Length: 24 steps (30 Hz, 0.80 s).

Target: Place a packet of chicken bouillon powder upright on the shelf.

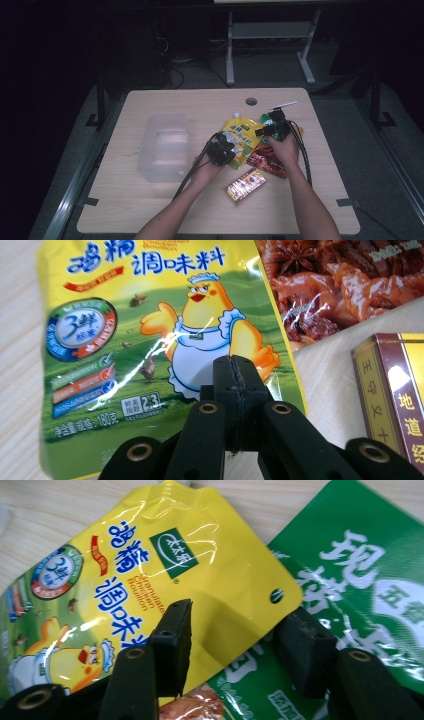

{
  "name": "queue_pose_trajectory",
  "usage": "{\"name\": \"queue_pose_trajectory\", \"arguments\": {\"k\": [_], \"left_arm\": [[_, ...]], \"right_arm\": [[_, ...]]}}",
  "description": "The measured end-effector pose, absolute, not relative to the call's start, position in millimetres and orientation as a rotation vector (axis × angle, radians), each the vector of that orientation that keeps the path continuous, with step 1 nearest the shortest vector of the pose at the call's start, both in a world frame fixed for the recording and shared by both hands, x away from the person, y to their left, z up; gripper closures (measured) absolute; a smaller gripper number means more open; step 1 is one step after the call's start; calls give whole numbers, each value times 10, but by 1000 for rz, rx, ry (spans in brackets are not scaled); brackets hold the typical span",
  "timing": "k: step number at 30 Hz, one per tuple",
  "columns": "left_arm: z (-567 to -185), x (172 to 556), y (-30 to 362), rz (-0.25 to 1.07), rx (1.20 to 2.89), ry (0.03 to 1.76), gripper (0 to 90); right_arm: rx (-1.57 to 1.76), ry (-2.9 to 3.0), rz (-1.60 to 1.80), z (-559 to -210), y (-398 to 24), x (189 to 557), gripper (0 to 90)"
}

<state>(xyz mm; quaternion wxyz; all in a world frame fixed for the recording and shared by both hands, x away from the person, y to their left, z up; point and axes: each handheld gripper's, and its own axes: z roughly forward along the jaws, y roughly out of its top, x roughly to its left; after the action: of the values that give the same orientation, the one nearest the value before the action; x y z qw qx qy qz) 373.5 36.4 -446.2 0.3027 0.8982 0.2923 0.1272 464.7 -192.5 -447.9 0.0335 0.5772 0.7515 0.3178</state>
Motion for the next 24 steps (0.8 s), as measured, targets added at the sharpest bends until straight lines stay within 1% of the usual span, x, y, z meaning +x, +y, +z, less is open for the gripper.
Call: {"name": "queue_pose_trajectory", "arguments": {"k": [5,11,19,24], "left_arm": [[-4457,3728,345,354,2397,765,898],[-4456,3734,341,348,2401,763,898],[-4448,3732,330,363,2413,747,897],[-4451,3743,340,351,2405,746,897]], "right_arm": [[1773,2321,1022,-4488,-1920,4651,555],[1788,2331,1064,-4518,-1881,4649,682],[1769,2350,1008,-4538,-1770,4650,853],[1759,2357,1012,-4531,-1760,4646,880]]}}
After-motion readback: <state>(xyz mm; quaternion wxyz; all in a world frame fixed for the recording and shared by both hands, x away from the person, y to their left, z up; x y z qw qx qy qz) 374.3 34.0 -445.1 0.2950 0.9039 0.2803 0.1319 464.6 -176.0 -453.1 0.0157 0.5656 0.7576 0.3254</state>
